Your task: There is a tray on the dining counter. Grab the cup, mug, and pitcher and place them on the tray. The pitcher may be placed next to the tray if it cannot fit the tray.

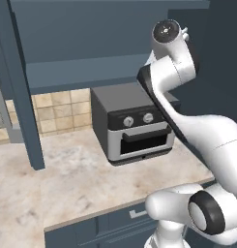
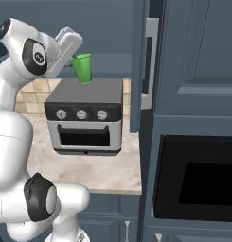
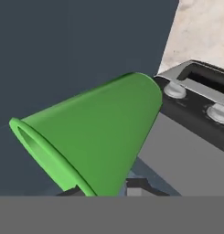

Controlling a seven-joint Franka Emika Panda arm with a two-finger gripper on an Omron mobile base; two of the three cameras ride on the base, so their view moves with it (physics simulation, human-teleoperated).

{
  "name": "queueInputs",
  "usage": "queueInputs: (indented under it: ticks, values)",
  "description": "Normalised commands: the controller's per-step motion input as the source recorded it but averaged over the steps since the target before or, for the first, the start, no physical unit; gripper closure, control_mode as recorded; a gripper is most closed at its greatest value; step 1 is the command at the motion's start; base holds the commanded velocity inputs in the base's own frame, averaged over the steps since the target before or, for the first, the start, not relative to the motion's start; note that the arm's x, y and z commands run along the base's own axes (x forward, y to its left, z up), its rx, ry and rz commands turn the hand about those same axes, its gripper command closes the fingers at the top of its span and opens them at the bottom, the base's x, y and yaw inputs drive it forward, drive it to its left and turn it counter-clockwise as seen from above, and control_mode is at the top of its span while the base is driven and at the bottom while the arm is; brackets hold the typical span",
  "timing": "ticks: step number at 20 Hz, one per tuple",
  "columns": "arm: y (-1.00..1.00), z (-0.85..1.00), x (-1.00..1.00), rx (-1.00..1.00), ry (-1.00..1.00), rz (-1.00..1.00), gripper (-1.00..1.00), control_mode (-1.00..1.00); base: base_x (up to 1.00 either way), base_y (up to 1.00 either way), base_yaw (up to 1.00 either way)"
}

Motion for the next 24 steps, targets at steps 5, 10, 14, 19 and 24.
queueInputs:
  ticks: [5, 10, 14, 19, 24]
  values:
    - [0.0, 0.0, -1.0, 0.14, -0.04, 0.0, 1.0, -1.0, 0.0, 0.0, 0.0]
    - [0.0, 0.0, -1.0, 0.11, 0.0, 0.0, 1.0, -1.0, 0.0, 0.0, 0.0]
    - [0.01, 0.0, -1.0, 0.03, 0.0, 0.0, 1.0, -1.0, 0.0, 0.0, 0.0]
    - [0.0, -0.01, -0.96, 0.0, 0.0, 0.0, 1.0, -1.0, 0.0, 0.0, 0.0]
    - [0.0, -0.05, -0.4, 0.0, 0.0, 0.0, 1.0, 1.0, -0.6, 0.0, 0.0]
